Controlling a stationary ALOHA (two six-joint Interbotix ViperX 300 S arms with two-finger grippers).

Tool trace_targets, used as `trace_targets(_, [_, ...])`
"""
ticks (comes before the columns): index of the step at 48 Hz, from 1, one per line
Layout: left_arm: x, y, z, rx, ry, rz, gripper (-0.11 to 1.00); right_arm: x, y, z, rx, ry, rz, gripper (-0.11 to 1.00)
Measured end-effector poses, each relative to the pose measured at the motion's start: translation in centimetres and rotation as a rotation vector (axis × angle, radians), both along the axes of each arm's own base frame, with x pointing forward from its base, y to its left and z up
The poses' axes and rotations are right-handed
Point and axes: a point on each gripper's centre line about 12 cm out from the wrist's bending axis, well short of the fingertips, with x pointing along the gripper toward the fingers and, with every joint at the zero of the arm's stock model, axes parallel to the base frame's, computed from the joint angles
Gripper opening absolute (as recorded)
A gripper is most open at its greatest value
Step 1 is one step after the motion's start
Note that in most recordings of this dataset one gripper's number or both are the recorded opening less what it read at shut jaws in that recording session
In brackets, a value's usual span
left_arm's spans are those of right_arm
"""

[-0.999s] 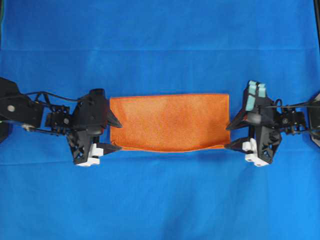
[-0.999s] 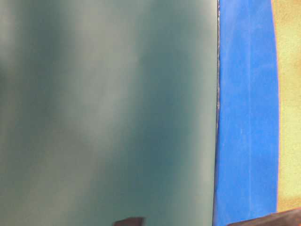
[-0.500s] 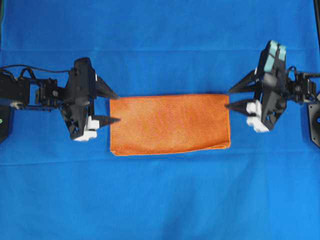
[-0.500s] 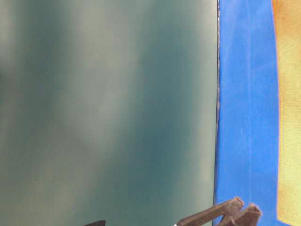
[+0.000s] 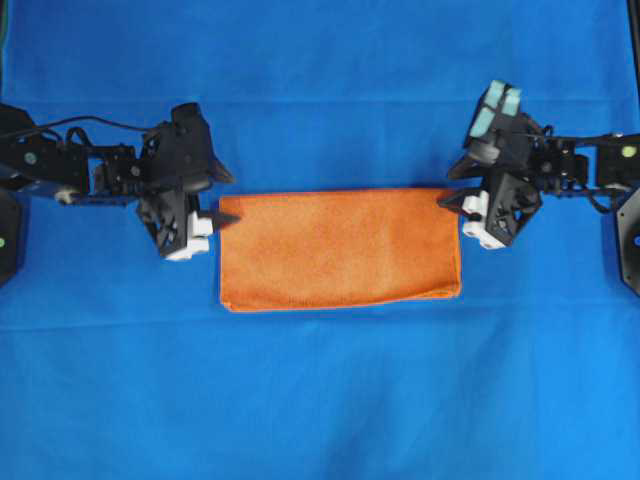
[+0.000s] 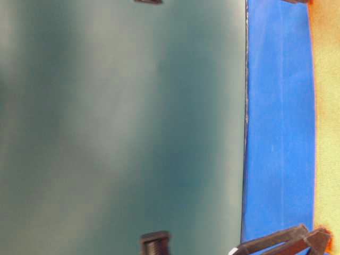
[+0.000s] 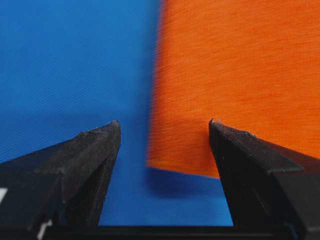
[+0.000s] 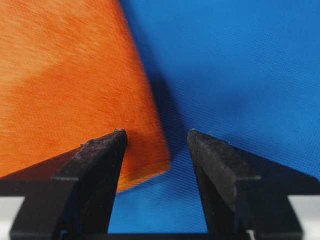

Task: Fold the orange towel.
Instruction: 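Grasp the folded towel's two left-side corners with both grippers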

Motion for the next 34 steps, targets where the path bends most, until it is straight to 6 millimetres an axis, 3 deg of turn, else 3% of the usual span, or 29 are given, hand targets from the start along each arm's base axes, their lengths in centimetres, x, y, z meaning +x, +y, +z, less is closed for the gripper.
trace_targets(10, [0.0,0.8,-1.2,-0.001,0.023,0.021,0.63,0.0,-0.3,-1.4,0.011,0.032,-0.010,0.57])
trace_targets(17, [0.2,0.8,-1.3,-0.003,0.024,0.024,0.46,0.0,-0.3,-1.5,0.010,0.033,-0.009,0.52])
trace_targets(20, [0.2,0.8,-1.4,-0.006,0.025,0.027,0.36,0.0,-0.3,-1.4,0.009,0.031,-0.007,0.44])
trace_targets(27, [0.3,0.5,-1.4,-0.009,0.047,0.015,0.10,0.1,-0.2,-1.4,0.005,0.031,0.002,0.05])
trace_targets(30, [0.3,0.4,-1.3,-0.013,0.062,0.013,0.03,0.1,-0.2,-1.4,0.004,0.029,0.003,0.03])
trace_targets(34, [0.5,0.4,-1.3,-0.016,0.080,0.011,0.03,0.1,-0.2,-1.4,0.003,0.030,0.006,0.03])
